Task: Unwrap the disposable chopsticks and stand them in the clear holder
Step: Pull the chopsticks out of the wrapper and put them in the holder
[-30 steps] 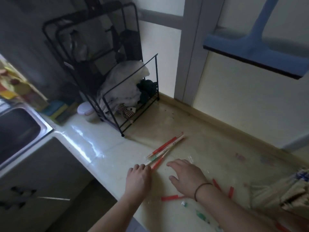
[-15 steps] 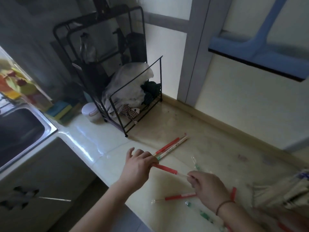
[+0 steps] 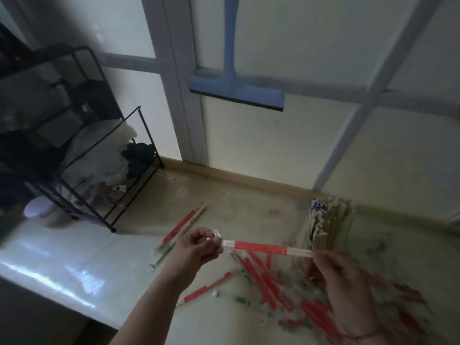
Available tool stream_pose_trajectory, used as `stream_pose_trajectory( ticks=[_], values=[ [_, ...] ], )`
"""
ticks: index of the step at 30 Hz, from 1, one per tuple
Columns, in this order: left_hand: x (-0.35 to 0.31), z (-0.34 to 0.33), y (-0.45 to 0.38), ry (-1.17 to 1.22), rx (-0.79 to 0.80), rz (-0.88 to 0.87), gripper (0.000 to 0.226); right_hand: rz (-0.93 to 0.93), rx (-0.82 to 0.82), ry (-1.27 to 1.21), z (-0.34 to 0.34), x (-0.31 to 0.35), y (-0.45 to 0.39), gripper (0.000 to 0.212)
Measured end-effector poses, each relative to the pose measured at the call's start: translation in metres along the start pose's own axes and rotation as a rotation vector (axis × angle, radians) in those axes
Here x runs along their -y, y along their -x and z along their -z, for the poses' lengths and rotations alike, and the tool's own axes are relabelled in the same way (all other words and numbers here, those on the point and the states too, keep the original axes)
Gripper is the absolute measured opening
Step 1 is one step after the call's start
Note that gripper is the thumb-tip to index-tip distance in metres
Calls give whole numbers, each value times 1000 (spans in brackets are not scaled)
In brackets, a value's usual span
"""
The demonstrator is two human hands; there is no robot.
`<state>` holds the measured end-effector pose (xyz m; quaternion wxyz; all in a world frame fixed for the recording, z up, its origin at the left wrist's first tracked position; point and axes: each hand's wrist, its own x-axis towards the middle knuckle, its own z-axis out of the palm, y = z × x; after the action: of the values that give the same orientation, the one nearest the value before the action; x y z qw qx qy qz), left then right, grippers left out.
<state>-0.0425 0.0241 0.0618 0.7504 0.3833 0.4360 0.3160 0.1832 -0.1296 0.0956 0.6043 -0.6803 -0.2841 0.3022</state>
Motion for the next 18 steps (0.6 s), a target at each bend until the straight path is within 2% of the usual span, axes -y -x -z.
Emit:
stream_pose_trajectory(
  ticks=[3, 4, 8, 13, 18],
  values=[
    [11, -24, 6, -169, 265, 127, 20, 13, -182, -153, 24, 11, 9, 64],
    [16, -32, 9, -231, 349, 159, 21, 6, -212, -195, 31, 15, 11, 68],
    [33, -65, 24, -505, 730, 235, 10, 3, -245, -198, 49, 31, 14, 47],
    [42, -103, 38, -679, 780, 232, 11, -16, -247, -170, 64, 36, 12, 13],
    [46, -124, 48, -704, 751, 153, 10, -26, -262, -124, 78, 30, 6, 13]
  ],
)
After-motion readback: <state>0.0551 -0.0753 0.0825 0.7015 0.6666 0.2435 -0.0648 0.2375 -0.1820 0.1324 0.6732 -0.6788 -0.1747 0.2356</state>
